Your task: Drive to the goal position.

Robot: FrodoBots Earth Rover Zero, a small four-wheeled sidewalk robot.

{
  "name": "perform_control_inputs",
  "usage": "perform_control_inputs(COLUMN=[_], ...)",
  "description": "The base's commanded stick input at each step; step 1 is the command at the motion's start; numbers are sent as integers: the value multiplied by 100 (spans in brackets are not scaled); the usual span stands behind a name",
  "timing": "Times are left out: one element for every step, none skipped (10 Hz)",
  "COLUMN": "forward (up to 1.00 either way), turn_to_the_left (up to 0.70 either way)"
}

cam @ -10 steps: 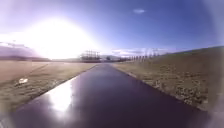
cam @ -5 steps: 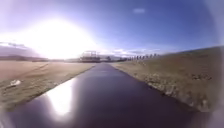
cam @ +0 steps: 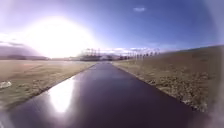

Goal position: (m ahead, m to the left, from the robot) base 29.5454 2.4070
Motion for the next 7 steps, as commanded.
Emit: perform_control_inputs(forward=[100, 100, 100, 100, 100, 100, 100], turn_to_the_left=[0, 0, 0, 0, 0, 0, 0])
